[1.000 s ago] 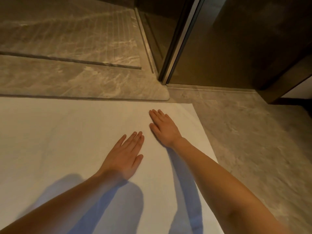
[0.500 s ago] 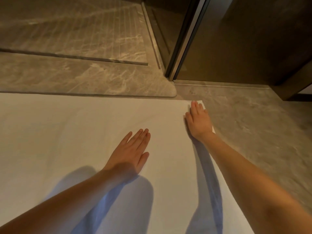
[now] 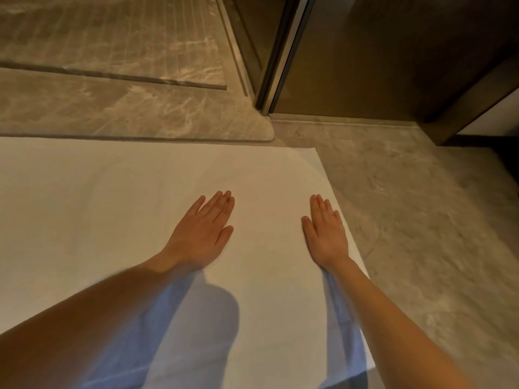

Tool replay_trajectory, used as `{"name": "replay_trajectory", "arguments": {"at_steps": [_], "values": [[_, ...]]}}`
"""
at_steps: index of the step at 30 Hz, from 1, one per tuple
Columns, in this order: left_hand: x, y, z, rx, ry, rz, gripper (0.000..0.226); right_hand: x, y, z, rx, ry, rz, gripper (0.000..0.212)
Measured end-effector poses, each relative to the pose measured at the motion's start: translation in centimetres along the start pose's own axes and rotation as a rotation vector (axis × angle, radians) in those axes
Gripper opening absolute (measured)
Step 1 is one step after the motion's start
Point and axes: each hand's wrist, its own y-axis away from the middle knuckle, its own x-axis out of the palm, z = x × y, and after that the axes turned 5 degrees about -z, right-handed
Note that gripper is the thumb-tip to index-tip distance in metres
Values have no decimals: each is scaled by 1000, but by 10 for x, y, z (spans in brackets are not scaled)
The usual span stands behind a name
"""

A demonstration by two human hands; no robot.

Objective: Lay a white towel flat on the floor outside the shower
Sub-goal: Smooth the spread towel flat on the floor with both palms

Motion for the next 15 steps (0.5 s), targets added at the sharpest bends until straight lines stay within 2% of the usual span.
{"name": "replay_trajectory", "arguments": {"at_steps": [3, 6, 8, 10, 12, 15], "values": [[-4, -1, -1, -18, -4, 16, 69, -9, -4, 9, 19, 36, 36, 60], [-15, 7, -19, -47, 46, 5, 62, -18, 15, 43, 114, 5, 25, 59], [-11, 26, -46, 0, 90, -38, 64, -11, 49, 80, 41, -91, -26, 61], [-6, 50, -70, 112, 65, 42, 71, -2, 91, 110, -50, -152, -17, 62], [-3, 62, -77, 151, 76, 90, 73, 5, 123, 109, -72, -121, 22, 60], [-3, 62, -75, 141, 68, 58, 70, 1, 149, 63, -32, -45, 20, 60]]}}
